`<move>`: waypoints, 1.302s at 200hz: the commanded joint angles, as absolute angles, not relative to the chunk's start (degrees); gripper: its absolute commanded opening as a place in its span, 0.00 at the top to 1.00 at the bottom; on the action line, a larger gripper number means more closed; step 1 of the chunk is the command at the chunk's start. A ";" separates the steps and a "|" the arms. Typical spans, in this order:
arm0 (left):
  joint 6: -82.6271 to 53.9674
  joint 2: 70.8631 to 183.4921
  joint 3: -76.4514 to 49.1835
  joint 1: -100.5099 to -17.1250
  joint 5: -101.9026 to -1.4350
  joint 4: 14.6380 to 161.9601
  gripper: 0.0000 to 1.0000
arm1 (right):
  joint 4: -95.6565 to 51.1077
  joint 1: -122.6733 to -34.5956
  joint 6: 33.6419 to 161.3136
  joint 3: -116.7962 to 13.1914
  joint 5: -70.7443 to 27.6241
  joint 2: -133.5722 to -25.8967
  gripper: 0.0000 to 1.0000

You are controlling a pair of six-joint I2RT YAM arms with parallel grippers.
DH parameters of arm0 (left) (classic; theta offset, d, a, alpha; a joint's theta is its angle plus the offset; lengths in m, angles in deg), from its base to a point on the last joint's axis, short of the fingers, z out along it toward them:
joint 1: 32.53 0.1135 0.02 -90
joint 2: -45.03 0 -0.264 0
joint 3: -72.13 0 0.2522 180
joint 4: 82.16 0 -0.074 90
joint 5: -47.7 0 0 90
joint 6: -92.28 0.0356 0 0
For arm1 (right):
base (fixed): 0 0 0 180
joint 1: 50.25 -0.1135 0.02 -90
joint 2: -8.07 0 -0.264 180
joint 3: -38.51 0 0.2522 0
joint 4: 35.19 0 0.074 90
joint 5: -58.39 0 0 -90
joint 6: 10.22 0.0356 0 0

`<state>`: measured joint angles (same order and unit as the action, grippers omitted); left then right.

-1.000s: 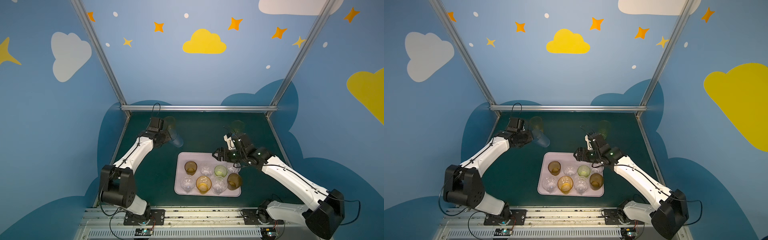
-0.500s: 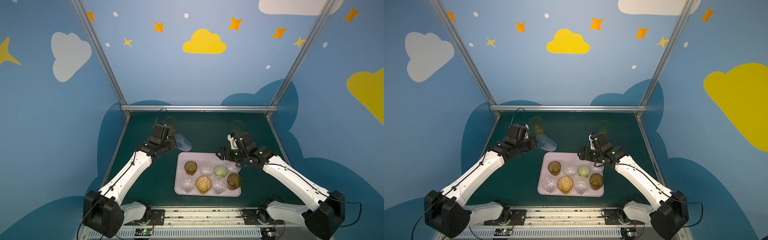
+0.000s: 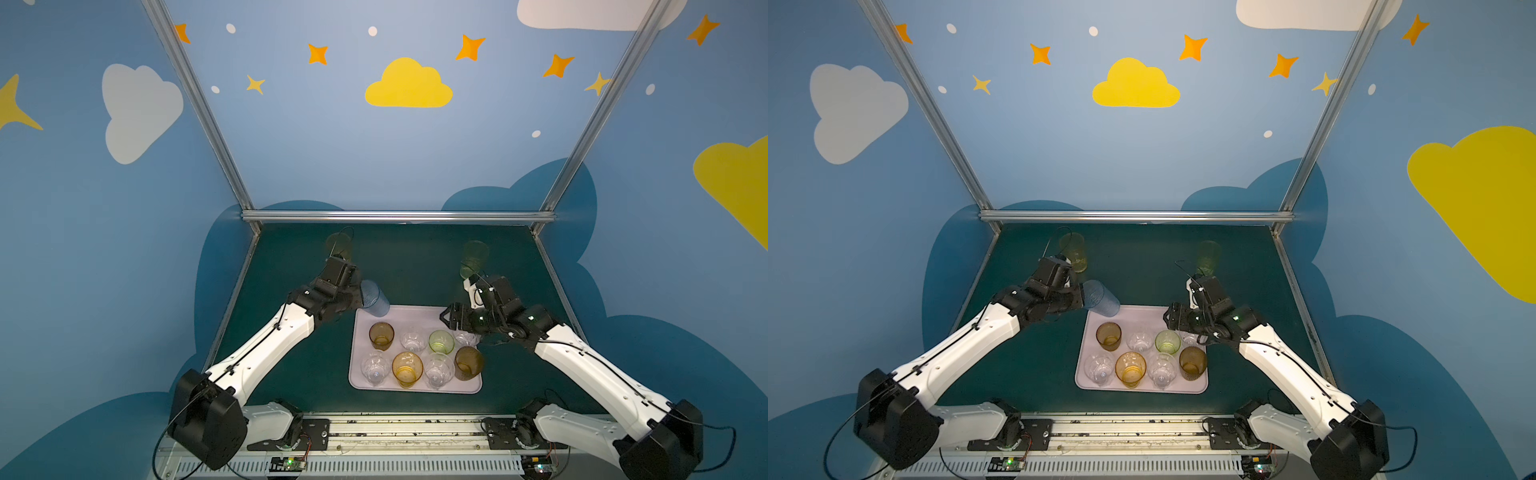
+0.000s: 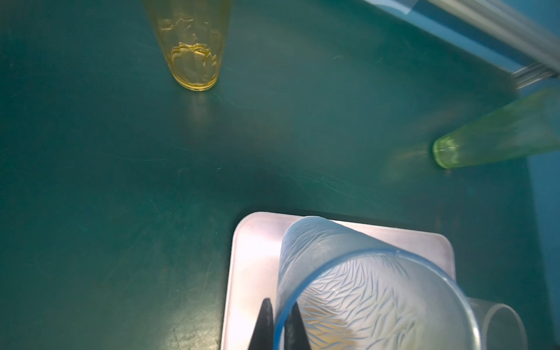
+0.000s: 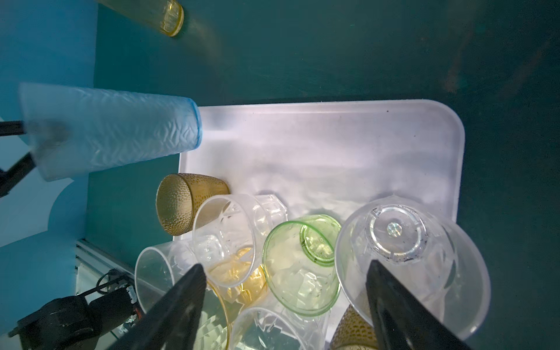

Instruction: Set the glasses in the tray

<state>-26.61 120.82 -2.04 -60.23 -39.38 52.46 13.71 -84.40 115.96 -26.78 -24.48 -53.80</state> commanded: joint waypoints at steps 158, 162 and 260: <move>-25.55 129.06 -8.10 -61.65 -34.58 44.44 0.96 | 14.29 -79.91 116.87 -19.70 -22.21 -42.85 0.17; -25.60 128.87 -8.04 -61.74 -34.56 44.44 0.96 | 14.26 -79.82 116.87 -19.72 -22.21 -42.78 0.17; -25.92 129.79 -8.08 -63.03 -34.26 43.30 0.96 | 14.41 -79.17 117.47 -19.38 -21.59 -42.92 0.17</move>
